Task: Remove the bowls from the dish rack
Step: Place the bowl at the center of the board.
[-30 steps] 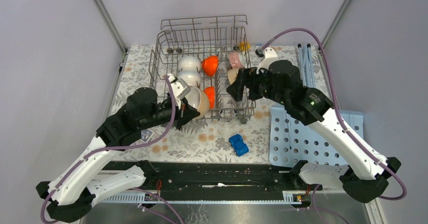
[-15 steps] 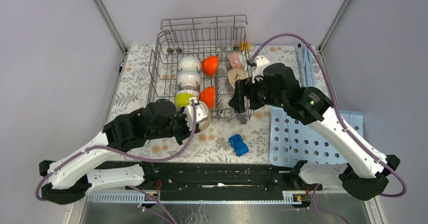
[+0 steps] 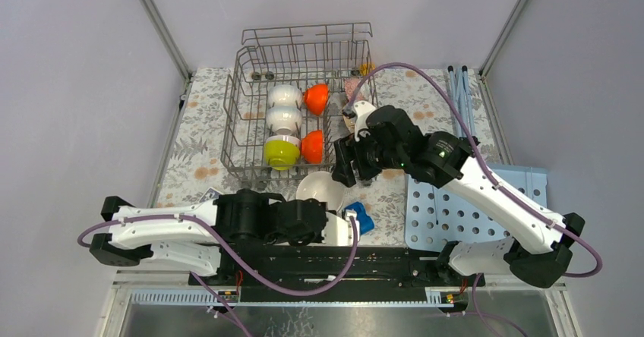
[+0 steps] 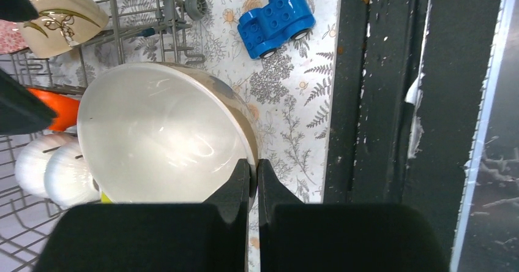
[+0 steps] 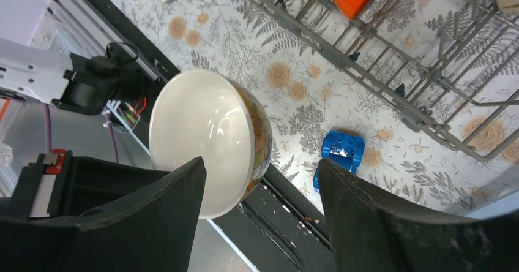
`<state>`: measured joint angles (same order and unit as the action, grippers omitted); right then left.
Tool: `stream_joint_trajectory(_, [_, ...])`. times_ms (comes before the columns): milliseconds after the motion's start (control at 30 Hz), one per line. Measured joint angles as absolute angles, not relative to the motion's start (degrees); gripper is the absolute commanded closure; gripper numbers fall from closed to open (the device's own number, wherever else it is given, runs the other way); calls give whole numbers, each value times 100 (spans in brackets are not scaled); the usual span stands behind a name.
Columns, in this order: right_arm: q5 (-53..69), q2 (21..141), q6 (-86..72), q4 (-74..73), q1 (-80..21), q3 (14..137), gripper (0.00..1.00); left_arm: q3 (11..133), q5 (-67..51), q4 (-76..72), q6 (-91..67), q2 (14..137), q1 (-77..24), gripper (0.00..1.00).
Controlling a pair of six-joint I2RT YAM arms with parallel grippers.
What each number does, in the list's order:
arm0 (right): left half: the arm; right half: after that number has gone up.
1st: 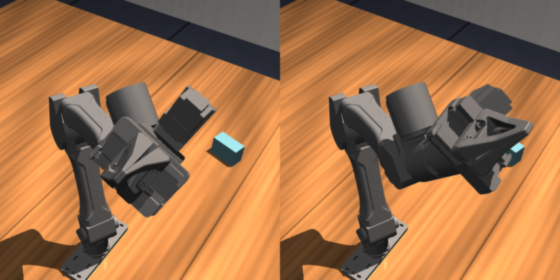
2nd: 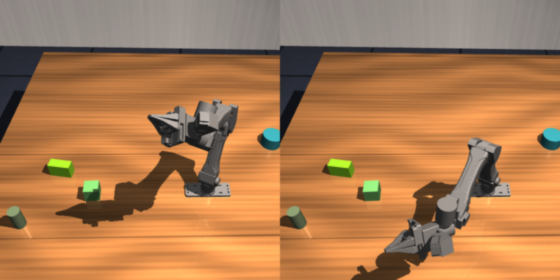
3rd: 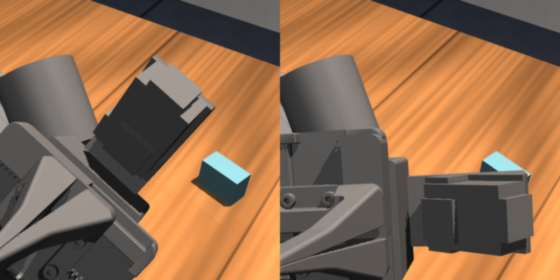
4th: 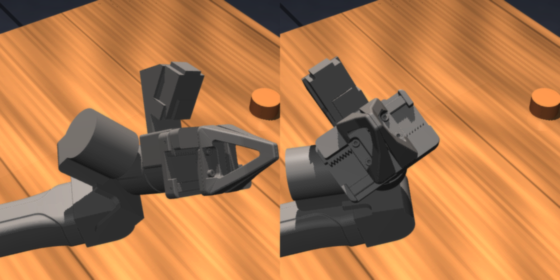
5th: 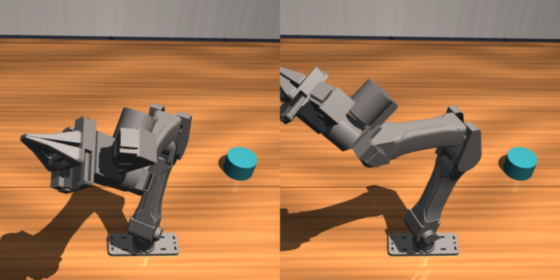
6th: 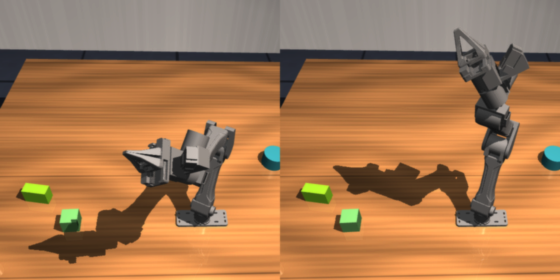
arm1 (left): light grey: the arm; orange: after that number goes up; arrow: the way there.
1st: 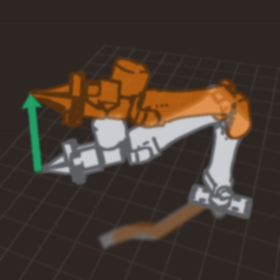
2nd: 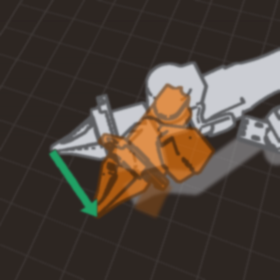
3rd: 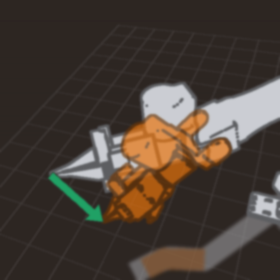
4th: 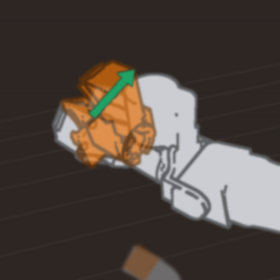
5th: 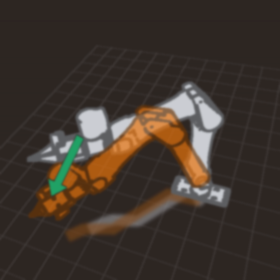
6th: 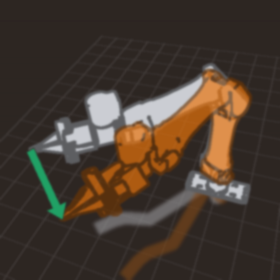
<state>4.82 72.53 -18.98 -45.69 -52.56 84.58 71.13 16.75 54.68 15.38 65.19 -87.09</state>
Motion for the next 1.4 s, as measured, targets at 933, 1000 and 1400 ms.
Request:
stream_joint_trajectory(933, [196, 7644, -1909, -4595, -5900, 8134, 52, 7109, 1393, 5739, 1990, 6438, -8877, 100])
stream_joint_trajectory(1000, [196, 7677, -1931, -4574, -5909, 8134, 54, 7109, 1393, 5739, 1988, 6438, -8886, 100])
stream_joint_trajectory(1400, [154, 7806, -1997, -4578, -5981, 8134, 74, 7109, 1391, 5754, 1905, 6438, -8895, 100])
